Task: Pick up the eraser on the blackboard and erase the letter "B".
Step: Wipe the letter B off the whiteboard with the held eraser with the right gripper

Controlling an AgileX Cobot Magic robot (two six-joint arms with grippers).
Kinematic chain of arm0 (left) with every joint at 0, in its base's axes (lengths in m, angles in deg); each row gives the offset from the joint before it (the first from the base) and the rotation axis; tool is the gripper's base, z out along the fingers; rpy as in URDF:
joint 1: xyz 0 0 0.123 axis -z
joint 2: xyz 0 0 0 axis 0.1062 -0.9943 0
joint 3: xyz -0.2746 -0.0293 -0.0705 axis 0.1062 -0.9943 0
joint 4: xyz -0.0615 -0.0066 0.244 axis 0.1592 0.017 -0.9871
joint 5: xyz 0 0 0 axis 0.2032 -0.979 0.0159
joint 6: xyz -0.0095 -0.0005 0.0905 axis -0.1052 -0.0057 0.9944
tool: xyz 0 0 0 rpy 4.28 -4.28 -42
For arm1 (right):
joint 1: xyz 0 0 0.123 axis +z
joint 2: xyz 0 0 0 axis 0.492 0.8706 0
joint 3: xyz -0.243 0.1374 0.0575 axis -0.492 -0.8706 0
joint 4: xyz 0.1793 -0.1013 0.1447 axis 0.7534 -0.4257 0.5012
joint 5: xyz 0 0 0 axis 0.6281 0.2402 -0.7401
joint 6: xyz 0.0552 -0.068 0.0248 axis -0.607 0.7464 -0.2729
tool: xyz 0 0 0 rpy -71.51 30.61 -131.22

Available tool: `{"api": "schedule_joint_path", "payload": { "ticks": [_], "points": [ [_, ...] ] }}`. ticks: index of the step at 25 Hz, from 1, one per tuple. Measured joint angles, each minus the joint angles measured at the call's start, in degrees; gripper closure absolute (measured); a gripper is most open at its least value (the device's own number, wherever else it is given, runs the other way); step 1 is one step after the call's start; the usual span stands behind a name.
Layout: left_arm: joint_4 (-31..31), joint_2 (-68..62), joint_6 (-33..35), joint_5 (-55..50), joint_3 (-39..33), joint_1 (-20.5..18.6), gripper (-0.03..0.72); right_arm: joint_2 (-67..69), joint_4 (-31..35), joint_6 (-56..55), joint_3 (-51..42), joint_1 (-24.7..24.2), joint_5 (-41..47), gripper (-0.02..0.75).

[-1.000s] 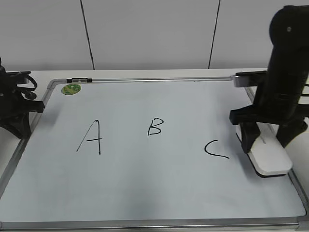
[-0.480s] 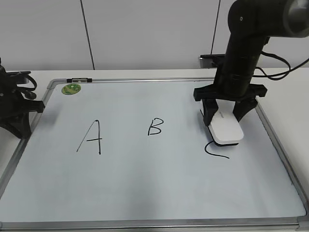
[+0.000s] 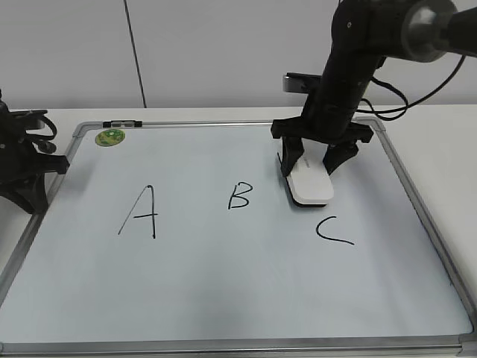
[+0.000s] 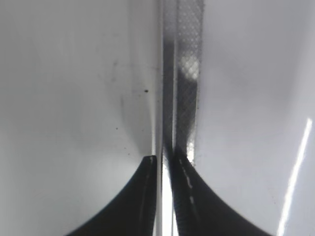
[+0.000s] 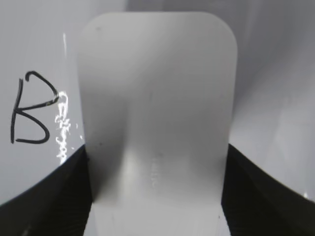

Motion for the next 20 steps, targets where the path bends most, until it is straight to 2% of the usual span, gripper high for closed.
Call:
{"api": "schedule_joint_path", "payload": {
  "ticks": [7, 12, 20],
  "points": [
    [0.0, 0.0, 0.0, -0.1, 0.0, 0.0, 0.604, 5.7, 4.0, 1.1, 5.9, 0.0, 0.1, 0.21],
    [0.0, 0.0, 0.0, -0.1, 0.0, 0.0, 0.604, 7.2, 4.3, 1.6, 7.9, 0.8, 1.1, 0.21],
    [0.0, 0.0, 0.0, -0.1, 0.0, 0.0, 0.604, 7.9, 3.7, 1.8, 8.5, 6.0, 0.8, 0.21]
  ]
}}
